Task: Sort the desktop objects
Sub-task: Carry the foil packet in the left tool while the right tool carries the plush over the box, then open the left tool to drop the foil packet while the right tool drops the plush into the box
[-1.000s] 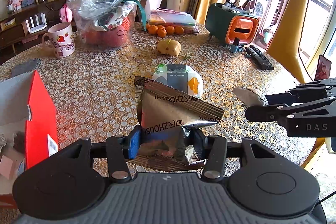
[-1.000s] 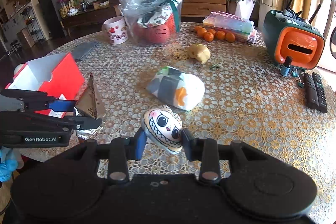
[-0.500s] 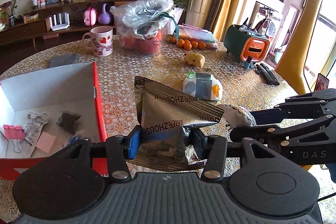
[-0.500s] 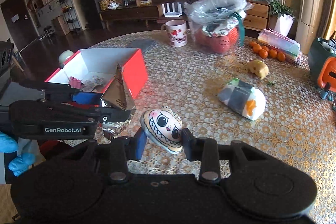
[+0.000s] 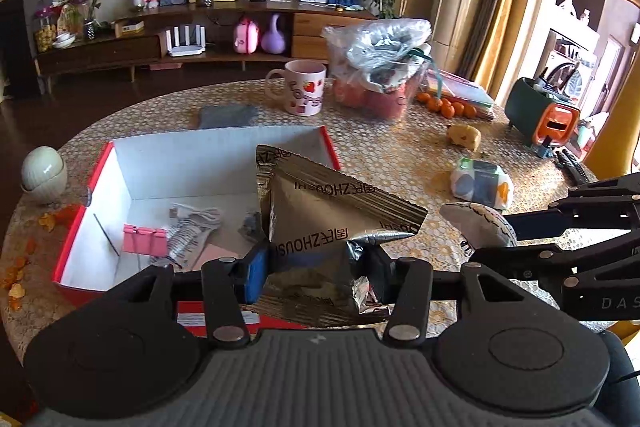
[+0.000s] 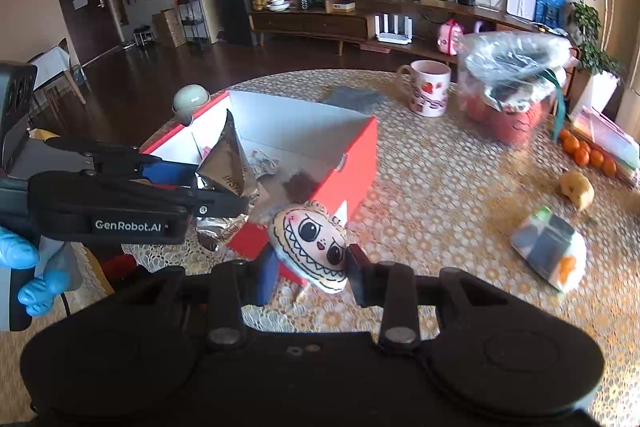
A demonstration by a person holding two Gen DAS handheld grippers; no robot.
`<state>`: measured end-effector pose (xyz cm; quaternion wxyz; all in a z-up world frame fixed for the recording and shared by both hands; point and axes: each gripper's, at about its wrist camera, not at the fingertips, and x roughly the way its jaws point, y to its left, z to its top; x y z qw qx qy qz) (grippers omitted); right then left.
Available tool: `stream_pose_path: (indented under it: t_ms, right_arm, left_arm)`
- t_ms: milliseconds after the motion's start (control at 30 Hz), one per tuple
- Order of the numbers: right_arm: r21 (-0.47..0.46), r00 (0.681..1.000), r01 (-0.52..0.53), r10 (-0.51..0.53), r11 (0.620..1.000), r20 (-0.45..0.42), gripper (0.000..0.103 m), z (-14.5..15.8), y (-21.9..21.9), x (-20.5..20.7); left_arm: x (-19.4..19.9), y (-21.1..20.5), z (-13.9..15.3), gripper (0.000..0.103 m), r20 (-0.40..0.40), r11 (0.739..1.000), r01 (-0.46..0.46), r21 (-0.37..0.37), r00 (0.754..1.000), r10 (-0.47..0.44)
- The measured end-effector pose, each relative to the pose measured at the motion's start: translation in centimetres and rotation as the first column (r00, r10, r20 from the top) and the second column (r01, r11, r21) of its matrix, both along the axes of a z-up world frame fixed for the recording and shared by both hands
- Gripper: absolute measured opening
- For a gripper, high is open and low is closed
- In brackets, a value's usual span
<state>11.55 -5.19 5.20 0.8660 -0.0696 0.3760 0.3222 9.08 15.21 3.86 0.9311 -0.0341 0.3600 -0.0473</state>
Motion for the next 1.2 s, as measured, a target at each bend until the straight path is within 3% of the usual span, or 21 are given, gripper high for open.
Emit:
stream_pose_path:
  t_ms: [467, 1200]
  right_arm:
    - [-0.006, 0.998, -0.057, 0.057, 0.998, 0.025, 0.036, -0.3, 7.3, 4.0]
    - [-0.15, 0.999, -0.011, 0.006, 0.989, -0.032, 0.036, -7.3, 14.5, 8.8]
  left_arm:
    - [5.7, 7.9, -1.2, 0.049, -0.035, 0.991, -0.121, 0.062, 0.992, 0.123]
    - [14.7, 8.4, -7.4, 0.049, -0.188, 0.985, -0.067, 0.156, 0.977, 0.097]
